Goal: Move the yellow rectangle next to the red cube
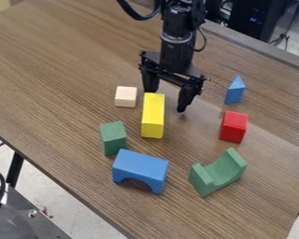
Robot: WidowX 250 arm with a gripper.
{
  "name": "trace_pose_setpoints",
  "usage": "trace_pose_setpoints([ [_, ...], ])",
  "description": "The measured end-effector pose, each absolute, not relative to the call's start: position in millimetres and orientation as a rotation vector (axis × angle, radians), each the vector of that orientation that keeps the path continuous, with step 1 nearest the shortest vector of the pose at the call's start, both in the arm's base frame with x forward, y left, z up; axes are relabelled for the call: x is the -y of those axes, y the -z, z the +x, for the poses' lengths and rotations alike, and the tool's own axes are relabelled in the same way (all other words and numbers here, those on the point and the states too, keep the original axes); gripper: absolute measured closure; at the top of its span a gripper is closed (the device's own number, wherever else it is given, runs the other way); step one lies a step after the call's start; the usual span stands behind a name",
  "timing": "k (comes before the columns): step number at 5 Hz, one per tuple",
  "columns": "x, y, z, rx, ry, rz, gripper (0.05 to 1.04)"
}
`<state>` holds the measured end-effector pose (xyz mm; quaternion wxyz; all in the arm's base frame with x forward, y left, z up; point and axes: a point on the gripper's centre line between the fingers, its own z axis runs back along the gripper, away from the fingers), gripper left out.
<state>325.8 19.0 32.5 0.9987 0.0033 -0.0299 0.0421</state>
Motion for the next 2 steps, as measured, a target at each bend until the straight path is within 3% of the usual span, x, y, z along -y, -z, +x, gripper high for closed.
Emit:
trace_pose_setpoints([
  [2, -35.7, -45.3, 328.4, 0.068, -0.187, 0.037, 0.085],
])
